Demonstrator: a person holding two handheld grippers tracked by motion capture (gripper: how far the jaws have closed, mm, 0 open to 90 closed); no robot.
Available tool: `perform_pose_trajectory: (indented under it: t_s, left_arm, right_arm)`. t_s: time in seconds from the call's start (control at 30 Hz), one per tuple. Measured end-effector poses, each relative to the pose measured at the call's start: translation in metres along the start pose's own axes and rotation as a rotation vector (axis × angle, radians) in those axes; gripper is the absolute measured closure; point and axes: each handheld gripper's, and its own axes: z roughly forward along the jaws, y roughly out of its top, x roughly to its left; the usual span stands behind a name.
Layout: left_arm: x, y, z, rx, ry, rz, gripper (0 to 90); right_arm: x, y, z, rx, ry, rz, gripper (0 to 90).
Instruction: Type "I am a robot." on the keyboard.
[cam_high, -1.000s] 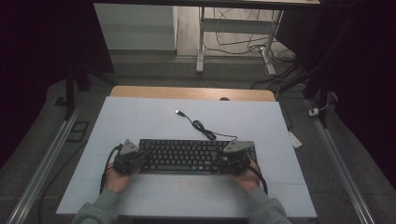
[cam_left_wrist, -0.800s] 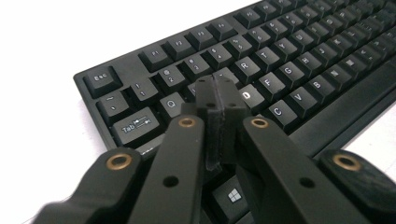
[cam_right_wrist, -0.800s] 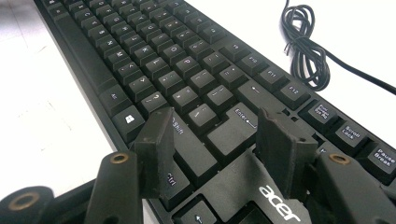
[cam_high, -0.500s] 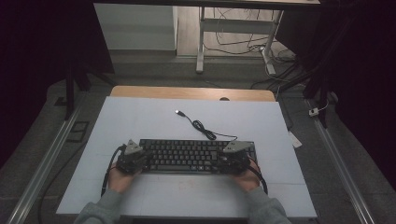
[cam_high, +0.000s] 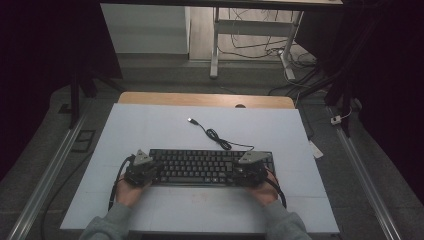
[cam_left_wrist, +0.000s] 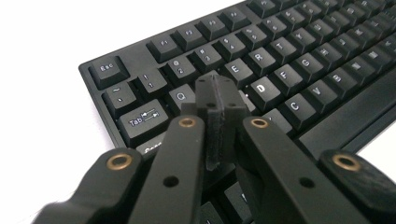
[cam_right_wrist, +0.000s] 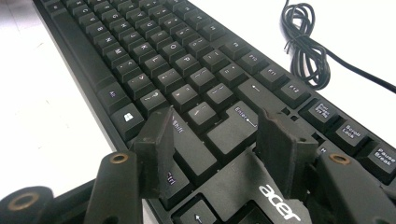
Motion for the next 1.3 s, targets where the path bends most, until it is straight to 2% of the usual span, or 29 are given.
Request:
perform_pose_trajectory:
  t_s: [0.13,0.3,0.43,0.6,0.73,0.8,0.97,1.3]
  left_arm:
    - [0.003,0.001,-0.008,-0.062,0.0,-0.025,88.5]
    - [0.006,0.002,-0.015,-0.101,-0.015,-0.048,87.8]
    - [0.008,0.002,-0.02,-0.115,-0.05,-0.051,79.4]
    - [0.011,0.002,-0.025,-0.119,-0.086,-0.06,62.2]
    - [0.01,0.003,-0.024,-0.096,-0.109,-0.06,47.9]
    - [0.008,0.004,-0.024,-0.09,-0.094,-0.054,41.4]
    - [0.006,0.005,-0.025,-0.086,-0.114,-0.038,39.0]
    - [0.006,0.006,-0.026,-0.064,-0.125,-0.035,35.8]
  right_arm:
    - [-0.001,0.0,-0.001,-0.007,-0.004,0.007,46.6]
    - [-0.001,0.0,-0.001,-0.007,-0.004,0.005,46.5]
    - [-0.001,0.0,-0.001,-0.009,-0.004,0.005,46.6]
    - [-0.002,-0.001,-0.002,-0.013,-0.004,0.011,46.6]
    - [-0.002,-0.001,-0.002,-0.013,-0.004,0.011,46.5]
    - [-0.002,0.0,-0.003,-0.012,-0.004,0.01,46.5]
    - [-0.002,0.0,-0.003,-0.026,0.007,0.002,46.3]
    - [-0.001,0.0,-0.004,-0.03,0.009,-0.001,46.3]
